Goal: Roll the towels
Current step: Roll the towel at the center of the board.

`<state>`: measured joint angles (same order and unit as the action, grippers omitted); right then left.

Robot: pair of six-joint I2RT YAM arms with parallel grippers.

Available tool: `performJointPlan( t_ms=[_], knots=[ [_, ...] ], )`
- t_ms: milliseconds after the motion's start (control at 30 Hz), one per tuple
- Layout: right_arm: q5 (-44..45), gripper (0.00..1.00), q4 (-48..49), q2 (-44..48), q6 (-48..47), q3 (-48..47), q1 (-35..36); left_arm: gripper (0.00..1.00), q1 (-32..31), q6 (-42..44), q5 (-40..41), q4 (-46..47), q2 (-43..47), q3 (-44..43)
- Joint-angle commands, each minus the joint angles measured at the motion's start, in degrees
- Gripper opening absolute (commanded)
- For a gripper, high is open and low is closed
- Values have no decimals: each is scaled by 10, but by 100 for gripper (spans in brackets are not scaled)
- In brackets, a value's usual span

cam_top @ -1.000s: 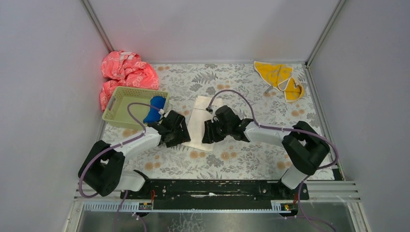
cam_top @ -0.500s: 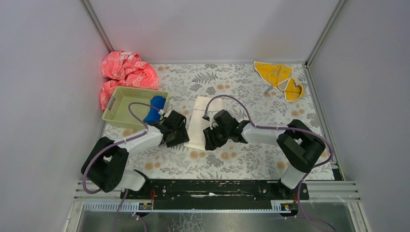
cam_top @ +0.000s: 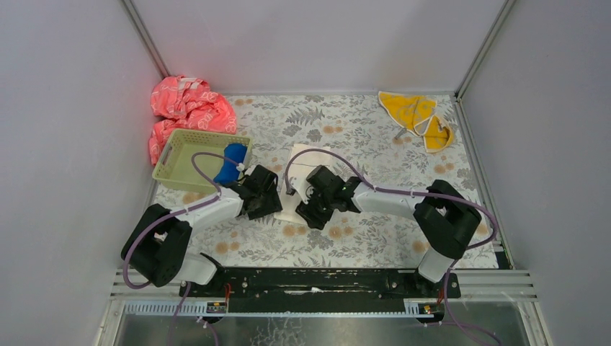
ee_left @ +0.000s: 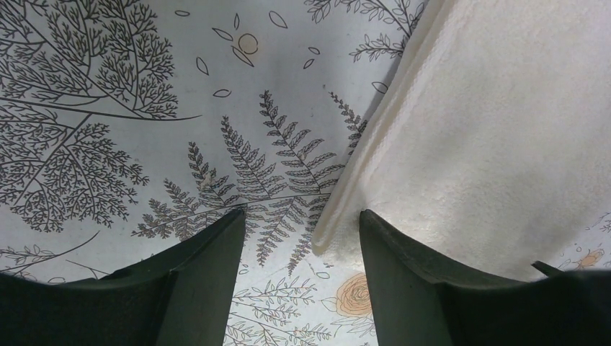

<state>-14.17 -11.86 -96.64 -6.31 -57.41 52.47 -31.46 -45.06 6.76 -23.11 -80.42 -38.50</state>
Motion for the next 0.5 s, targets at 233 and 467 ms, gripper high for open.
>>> performJointPlan(
  t_ms=[233, 467],
  knots=[
    [67, 55, -61, -89, -71, -28, 38, 59, 0, 1, 9, 19, -29, 19],
    [154, 35, -58, -96, -64, -21, 54, 59, 61, 18, -26, 19, 15, 29]
  ],
)
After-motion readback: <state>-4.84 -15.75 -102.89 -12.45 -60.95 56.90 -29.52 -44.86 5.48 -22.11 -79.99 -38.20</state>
